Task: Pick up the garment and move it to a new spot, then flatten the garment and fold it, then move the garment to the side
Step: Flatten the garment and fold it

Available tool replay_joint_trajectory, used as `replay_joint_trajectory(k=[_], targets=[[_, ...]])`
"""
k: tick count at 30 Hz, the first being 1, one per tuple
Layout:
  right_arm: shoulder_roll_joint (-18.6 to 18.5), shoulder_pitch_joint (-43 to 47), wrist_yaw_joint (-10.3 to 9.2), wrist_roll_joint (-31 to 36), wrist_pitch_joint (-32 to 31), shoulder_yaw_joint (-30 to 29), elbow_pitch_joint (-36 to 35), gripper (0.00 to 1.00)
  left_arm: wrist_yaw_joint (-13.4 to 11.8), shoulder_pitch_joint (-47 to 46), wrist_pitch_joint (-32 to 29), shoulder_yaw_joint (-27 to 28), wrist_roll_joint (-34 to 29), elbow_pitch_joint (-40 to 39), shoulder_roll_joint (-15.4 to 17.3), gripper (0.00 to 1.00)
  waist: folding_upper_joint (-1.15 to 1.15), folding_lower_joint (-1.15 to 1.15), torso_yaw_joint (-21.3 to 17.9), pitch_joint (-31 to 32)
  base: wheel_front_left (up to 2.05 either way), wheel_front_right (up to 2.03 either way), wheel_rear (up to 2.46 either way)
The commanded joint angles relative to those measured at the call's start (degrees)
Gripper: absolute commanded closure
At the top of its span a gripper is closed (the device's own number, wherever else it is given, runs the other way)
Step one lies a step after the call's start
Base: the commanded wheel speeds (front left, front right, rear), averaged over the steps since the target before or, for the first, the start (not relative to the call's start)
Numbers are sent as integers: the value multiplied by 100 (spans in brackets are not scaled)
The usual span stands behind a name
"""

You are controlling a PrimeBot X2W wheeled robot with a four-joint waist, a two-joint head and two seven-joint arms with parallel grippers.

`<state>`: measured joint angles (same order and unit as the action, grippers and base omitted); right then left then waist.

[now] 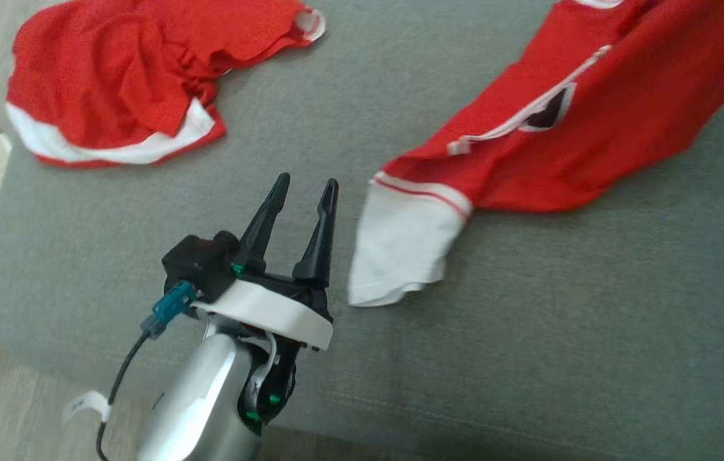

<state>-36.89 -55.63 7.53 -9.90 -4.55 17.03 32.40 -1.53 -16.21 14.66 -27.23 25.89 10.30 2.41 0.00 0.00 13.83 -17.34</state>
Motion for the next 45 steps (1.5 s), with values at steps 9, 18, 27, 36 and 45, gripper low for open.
replay_joint_trajectory(k=[9,18,27,36,45], targets=[[55,-1199,-4,523,410,324,1109,0,-76,-300,34,28,147,-271,47,0,0,0,486,-420,0,0,0],[579,-873,-4,524,948,124,2234,0,-120,-318,34,104,89,-218,47,0,0,0,278,-265,0,0,0],[1294,122,-4,48,1804,-457,2209,0,-53,-150,34,399,-86,-133,47,0,0,0,-304,306,0,0,0],[2264,2066,-4,-378,1950,-1121,911,0,18,194,34,669,-200,-94,47,0,0,0,-881,848,0,0,0],[3064,3611,-4,-41,1905,-1631,-252,0,90,405,34,762,-281,-81,47,0,0,0,-1148,976,0,0,0]])
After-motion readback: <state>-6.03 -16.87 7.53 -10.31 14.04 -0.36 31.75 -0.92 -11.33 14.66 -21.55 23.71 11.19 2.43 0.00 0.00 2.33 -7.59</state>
